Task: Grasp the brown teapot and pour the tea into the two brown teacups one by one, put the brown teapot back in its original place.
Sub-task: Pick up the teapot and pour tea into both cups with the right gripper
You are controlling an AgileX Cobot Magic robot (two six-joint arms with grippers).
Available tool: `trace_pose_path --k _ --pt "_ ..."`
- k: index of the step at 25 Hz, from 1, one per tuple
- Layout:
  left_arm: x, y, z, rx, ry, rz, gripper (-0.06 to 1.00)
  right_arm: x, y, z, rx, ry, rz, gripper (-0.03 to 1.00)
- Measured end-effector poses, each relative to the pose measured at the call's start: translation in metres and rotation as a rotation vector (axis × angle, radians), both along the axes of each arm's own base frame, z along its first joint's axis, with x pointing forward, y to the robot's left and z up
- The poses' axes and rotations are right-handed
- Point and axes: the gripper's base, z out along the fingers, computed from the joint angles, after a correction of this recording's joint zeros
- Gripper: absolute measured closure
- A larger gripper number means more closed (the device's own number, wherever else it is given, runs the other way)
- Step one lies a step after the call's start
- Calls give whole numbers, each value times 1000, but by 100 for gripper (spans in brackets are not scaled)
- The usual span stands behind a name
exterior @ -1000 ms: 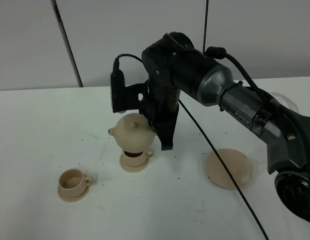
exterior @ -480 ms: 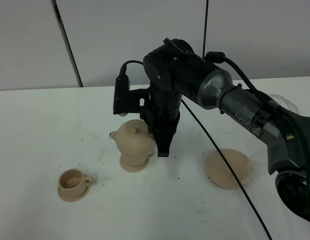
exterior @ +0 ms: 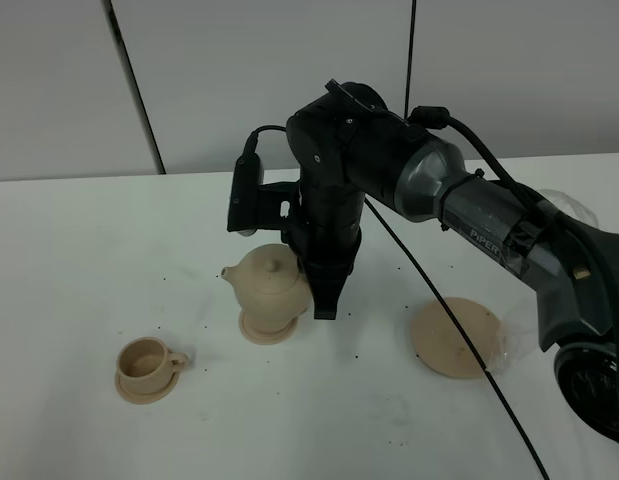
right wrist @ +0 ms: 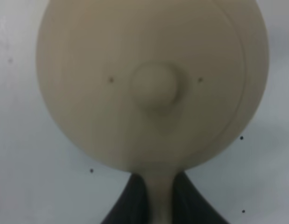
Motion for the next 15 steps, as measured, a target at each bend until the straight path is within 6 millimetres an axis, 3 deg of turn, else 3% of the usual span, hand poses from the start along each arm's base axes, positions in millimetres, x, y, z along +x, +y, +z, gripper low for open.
trace_pose_path --k 8,15 --pt "0 0 0 0 0 0 70 -7 7 -1 6 11 -12 87" --pt "0 0 0 0 0 0 70 -16 -4 -4 -42 40 -21 87"
